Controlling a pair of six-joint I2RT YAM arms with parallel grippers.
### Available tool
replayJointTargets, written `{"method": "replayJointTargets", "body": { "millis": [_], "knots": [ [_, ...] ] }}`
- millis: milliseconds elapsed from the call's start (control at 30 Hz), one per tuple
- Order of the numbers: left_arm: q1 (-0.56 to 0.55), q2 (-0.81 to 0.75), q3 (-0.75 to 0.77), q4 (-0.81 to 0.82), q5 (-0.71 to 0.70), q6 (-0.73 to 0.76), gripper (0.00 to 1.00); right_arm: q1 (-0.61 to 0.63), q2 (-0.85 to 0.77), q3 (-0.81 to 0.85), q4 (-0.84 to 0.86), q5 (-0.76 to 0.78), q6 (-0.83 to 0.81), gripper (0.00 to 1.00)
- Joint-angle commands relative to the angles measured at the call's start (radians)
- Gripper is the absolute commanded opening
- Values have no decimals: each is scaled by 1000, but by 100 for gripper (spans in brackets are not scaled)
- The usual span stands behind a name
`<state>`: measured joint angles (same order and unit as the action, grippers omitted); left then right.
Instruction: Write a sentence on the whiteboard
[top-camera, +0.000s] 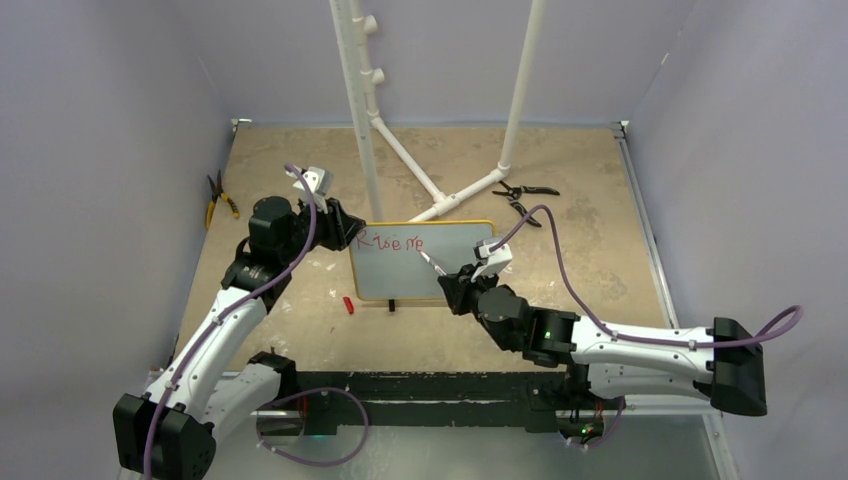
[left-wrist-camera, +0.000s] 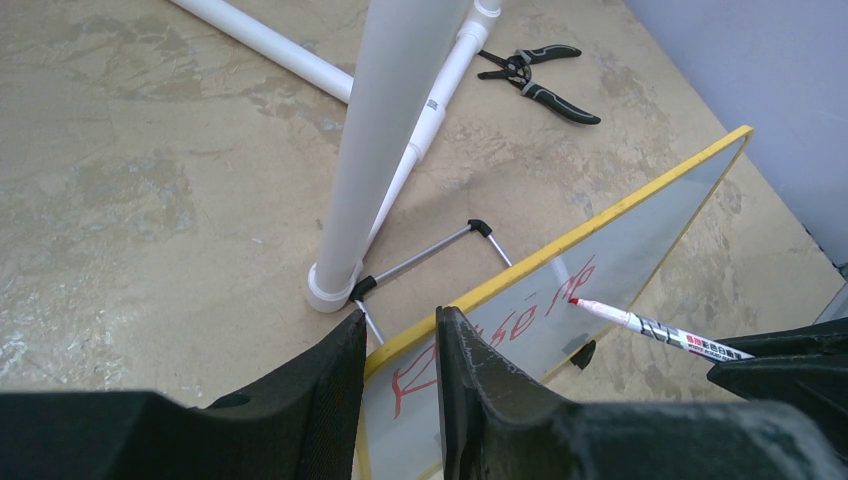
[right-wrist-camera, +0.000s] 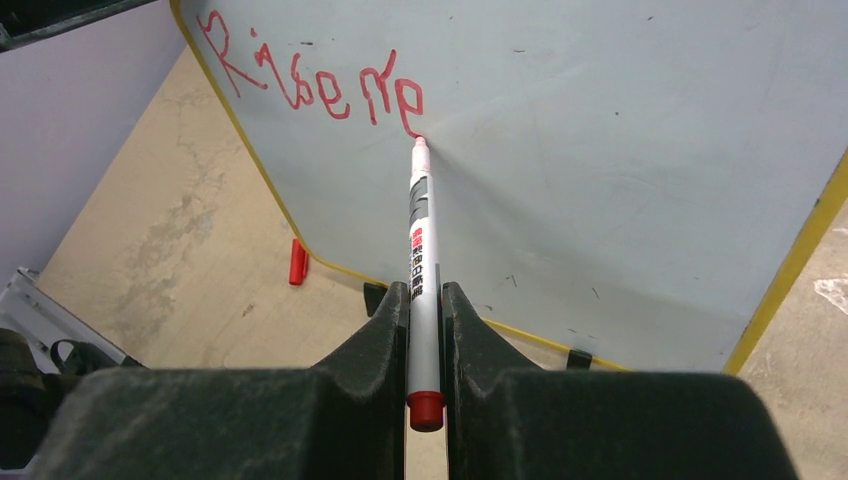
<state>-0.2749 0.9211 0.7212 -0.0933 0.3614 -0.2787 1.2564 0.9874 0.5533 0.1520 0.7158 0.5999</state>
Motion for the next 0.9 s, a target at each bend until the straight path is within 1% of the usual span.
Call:
{"method": "replayJointTargets", "body": {
  "millis": [0,300,533,733,867],
  "knots": [
    [0,2,-14,-7,30,-16,29,-4,-36,20,-46,75,11,0],
    [0,-1,-14,-8,27,-16,29,-5,-141,-12,16,54,-48,0],
    [0,2,-13,-7,27,-16,29,-5,-87,19,-35,97,-27,0],
    [0,5,-14,-9,24,-16,29,-5,-87,13,-36,96,-17,0],
    [0,9,-13,-9,24,-15,29,-5,-82,15,6,98,-55,0]
  ]
}}
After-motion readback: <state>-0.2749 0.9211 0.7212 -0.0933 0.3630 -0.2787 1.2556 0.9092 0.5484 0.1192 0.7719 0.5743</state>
